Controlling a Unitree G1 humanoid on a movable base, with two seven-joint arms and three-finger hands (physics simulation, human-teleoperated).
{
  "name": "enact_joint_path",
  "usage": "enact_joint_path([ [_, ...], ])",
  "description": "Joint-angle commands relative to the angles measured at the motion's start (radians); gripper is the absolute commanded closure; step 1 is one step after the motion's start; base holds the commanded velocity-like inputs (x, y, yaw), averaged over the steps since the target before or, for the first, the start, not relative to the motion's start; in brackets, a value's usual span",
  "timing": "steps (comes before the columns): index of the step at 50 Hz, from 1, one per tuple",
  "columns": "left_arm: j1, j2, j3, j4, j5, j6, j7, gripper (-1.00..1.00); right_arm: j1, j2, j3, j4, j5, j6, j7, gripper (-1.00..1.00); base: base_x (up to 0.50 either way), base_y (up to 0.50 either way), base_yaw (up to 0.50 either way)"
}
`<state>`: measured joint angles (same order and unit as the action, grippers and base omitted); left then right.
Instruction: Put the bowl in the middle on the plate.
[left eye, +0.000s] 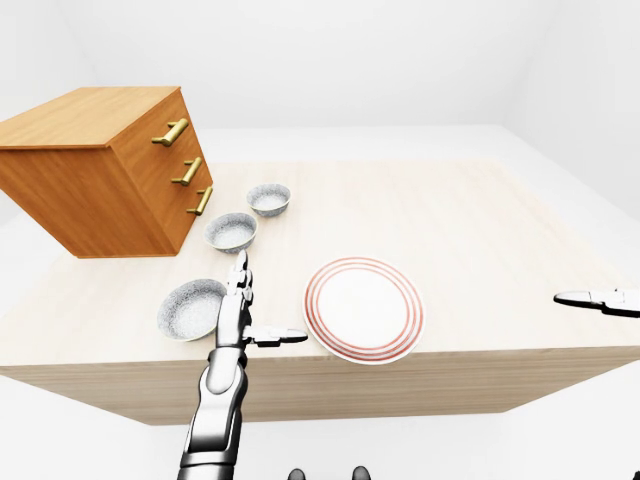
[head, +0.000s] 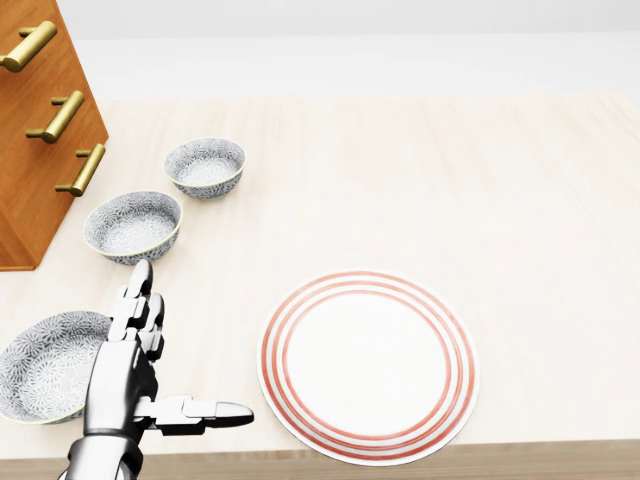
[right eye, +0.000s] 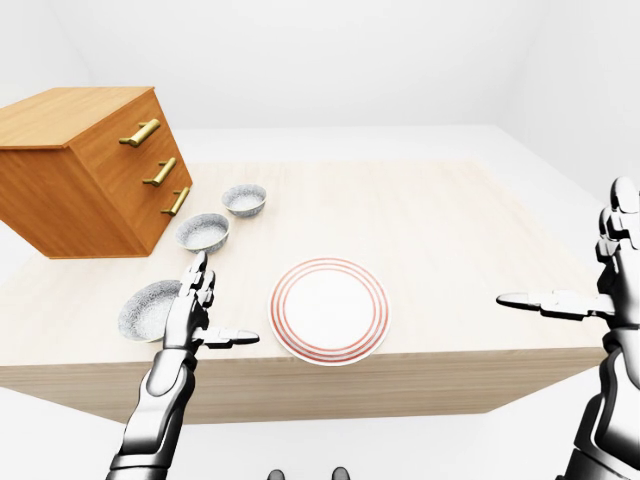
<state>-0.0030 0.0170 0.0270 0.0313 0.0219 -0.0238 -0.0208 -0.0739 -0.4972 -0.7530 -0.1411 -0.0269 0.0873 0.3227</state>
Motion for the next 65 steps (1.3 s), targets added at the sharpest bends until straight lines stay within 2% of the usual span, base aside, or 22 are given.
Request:
enact_joint_path([
  [1,-0.002,0.000,0.000,0.009,0.003,-0.007,0.000,-1.00,0.013,0.004,-0.011,-0.031,0.016,0.000,0.042,-1.00,0.00,0.00,0.00],
  [9,0.001,-0.001,-0.002,-0.001,0.003,0.002,0.000,-1.00,0.009,0.003,-0.018,-0.028,0.025,0.000,0.054,-1.00,0.00,0.00,0.00],
  [15,-0.006,0.000,0.000,0.022,0.005,-0.014,0.001,-1.00,0.009,0.002,-0.021,-0.027,0.031,0.000,0.057,-1.00,0.00,0.00,0.00],
  [16,-0.003,0.000,-0.002,0.010,0.006,-0.005,0.001,-1.00,0.011,0.003,-0.022,-0.027,0.032,0.000,0.057,-1.00,0.00,0.00,0.00],
  [19,-0.003,-0.001,-0.003,0.005,0.006,0.001,0.001,-1.00,0.010,0.002,-0.023,-0.027,0.036,0.000,0.059,-1.00,0.16,0.16,0.00],
  [20,-0.002,-0.001,-0.003,0.007,0.006,-0.005,0.001,-1.00,0.011,0.001,-0.025,-0.033,0.039,0.000,0.062,-1.00,0.19,0.17,0.00],
  [27,0.001,-0.001,-0.004,0.001,0.009,-0.003,0.000,-1.00,0.016,0.004,-0.029,-0.051,0.041,0.000,0.073,-1.00,0.22,0.17,0.00],
  [28,0.003,0.002,-0.007,0.002,0.019,-0.009,0.001,-1.00,0.023,0.009,-0.013,-0.041,0.022,0.000,0.076,-1.00,0.13,0.00,0.00],
  [37,0.004,0.000,-0.007,0.001,0.022,-0.009,-0.001,-1.00,0.021,0.015,-0.016,-0.036,0.010,0.000,0.084,-1.00,0.13,0.00,0.00],
  [41,0.002,0.000,-0.006,0.014,0.023,-0.020,-0.001,-1.00,0.023,0.017,-0.019,-0.038,0.013,0.000,0.086,-1.00,0.13,0.00,0.00],
  [47,0.006,-0.001,-0.008,-0.003,0.025,-0.005,-0.001,-1.00,0.024,0.019,-0.018,-0.035,0.012,0.000,0.088,-1.00,0.13,0.00,0.00],
  [54,0.000,0.000,-0.005,0.017,0.024,-0.020,-0.001,-1.00,0.021,0.018,-0.015,-0.025,0.011,0.000,0.084,-1.00,0.13,0.00,0.00],
  [65,0.004,0.000,-0.007,0.006,0.024,-0.014,-0.002,-1.00,0.025,0.019,-0.014,-0.028,0.008,0.000,0.084,-1.00,0.13,0.00,0.00],
])
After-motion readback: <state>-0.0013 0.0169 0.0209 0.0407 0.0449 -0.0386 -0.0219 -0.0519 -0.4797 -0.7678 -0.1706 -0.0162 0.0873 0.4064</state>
